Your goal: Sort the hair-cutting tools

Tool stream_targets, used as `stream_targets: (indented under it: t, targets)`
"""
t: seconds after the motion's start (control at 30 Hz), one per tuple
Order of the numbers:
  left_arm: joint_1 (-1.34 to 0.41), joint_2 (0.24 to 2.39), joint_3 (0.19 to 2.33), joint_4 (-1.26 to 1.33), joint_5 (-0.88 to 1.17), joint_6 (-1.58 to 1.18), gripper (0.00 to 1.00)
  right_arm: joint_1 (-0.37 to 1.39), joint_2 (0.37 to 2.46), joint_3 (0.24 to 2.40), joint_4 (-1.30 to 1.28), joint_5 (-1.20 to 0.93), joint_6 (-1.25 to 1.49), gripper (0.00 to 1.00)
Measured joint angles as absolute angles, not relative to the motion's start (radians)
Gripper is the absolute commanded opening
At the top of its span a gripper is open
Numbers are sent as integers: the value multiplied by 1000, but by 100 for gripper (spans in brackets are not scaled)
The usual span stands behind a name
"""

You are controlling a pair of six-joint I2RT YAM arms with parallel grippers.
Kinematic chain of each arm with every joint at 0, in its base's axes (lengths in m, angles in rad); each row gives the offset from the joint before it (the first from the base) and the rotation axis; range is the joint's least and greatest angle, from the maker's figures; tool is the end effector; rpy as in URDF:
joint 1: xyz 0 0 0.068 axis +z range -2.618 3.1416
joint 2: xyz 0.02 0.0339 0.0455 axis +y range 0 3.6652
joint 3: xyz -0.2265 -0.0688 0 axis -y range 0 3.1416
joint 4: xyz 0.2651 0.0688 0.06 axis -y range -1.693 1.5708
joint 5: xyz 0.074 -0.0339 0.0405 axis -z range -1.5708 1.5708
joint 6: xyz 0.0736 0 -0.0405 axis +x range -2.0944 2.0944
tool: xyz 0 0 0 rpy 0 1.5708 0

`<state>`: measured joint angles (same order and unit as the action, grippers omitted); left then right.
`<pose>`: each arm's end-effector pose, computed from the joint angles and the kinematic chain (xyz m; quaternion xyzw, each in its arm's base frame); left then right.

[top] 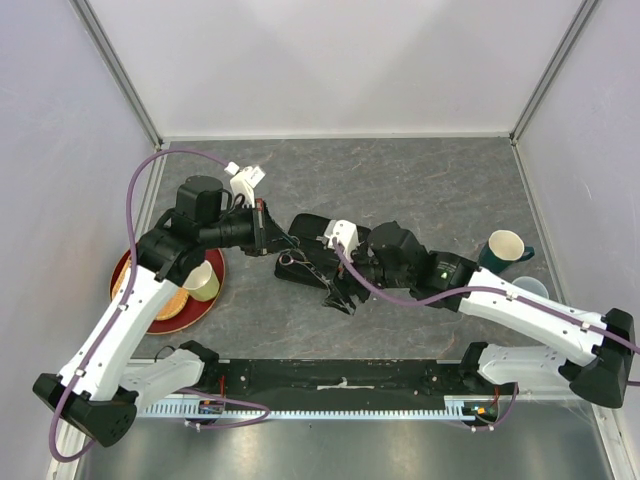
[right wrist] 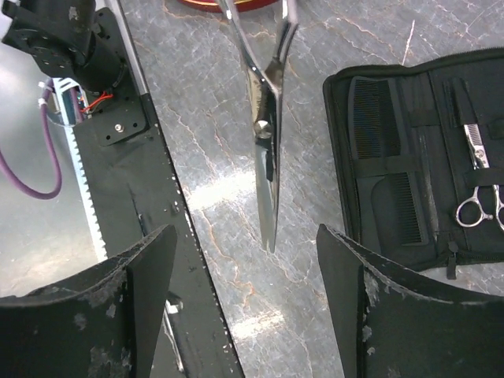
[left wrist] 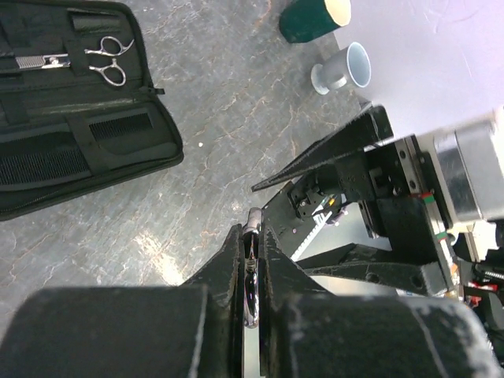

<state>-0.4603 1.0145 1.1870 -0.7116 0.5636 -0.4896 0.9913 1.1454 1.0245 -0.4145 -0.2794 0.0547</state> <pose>0.2228 -0.1543 0.3405 0.1249 0.8375 -0.4318 0.3108 0.1590 0.2801 0.2736 -0.4499 0.7367 0.3496 0.3641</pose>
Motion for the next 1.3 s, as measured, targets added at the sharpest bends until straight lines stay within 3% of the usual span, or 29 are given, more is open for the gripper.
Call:
stream_targets:
  t: [0.47,0.6,0.73,0.77,0.8,0.83,0.87,0.97,1.1,1.3]
  targets:
    - [-460,1032,1196,-740,497,-543,2,1057,1213,955,-222,-62,57,38]
    - [-460,1037,1202,-739,484,-548,2,1059,1237,955,-204,-18,59,0]
    - [-459,1044,1205,-739,462,-549,2,1073,1244,955,-195,4,60,0]
    - [-459,1045,1205,-738,459,-549,2,1073,1245,955,-195,7,60,1]
    - [-459,1047,1206,-738,455,-549,2,1073,1246,955,-194,11,59,10]
    - [-460,1049,1206,-738,452,-549,2,1073,1248,955,-194,17,60,26]
    - [-460,1051,1206,-738,448,-550,2,1073,1250,955,-194,22,64,59]
    - [-460,1055,1206,-742,422,-556,2,1072,1254,955,-194,73,88,81]
    - [-459,1058,1205,-743,367,-561,2,1068,1252,955,-197,166,118,89]
    - [-438,1097,1157,-668,282,-586,2,1062,1205,954,-229,291,193,87]
